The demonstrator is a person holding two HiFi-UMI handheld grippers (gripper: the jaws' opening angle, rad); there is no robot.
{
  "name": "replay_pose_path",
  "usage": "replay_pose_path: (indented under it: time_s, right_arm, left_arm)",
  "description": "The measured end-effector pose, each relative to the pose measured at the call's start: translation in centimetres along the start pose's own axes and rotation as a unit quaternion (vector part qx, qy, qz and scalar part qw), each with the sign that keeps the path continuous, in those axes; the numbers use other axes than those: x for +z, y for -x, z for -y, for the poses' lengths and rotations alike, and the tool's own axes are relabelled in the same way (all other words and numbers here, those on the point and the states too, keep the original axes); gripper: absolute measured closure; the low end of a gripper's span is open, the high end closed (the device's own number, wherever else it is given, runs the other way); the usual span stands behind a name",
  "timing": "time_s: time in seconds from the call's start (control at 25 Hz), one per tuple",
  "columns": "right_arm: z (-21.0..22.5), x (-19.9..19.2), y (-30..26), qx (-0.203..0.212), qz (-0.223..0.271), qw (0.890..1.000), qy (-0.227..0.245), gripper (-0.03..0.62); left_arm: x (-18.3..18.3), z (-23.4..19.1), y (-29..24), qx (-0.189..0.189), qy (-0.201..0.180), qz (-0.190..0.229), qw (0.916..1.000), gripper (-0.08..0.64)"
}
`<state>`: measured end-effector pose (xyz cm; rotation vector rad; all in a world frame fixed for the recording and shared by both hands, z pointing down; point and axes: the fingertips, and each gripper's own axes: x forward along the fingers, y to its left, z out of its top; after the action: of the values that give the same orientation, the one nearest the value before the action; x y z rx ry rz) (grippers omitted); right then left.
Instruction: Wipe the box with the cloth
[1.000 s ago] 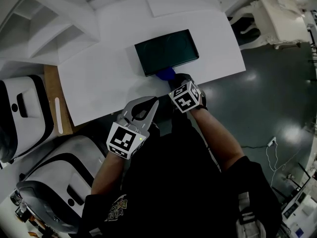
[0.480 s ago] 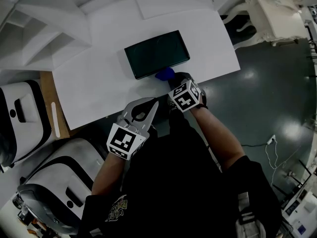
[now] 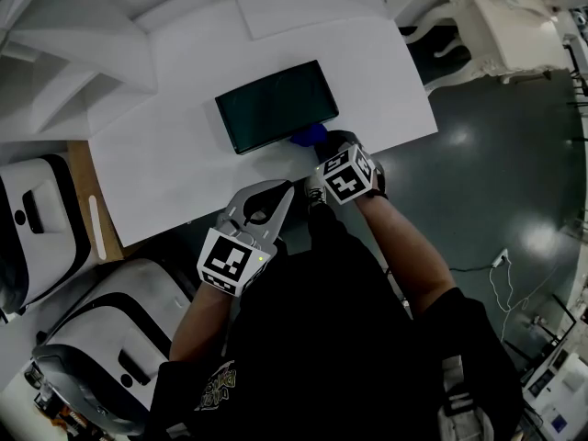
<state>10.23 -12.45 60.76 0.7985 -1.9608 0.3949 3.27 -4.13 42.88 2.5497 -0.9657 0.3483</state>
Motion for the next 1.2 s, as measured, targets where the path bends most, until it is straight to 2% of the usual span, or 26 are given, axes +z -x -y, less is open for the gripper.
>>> replay_pose_path:
  time_s: [0.44, 1.2]
  right_arm:
    - [2.6, -0.9, -0.1, 0.002, -0.008, 1.000, 0.004, 0.468]
    - [5.5, -1.7, 0.1, -0.011, -0.016, 1.000, -0.006, 0.468]
  left_arm:
    - [0.8, -0.2, -2.5, 0.000, 0.004, 0.001, 1.0000, 0.558]
    - [1.1, -0.5, -3.8, 0.008, 0.009, 0.008, 0.9999, 0.558]
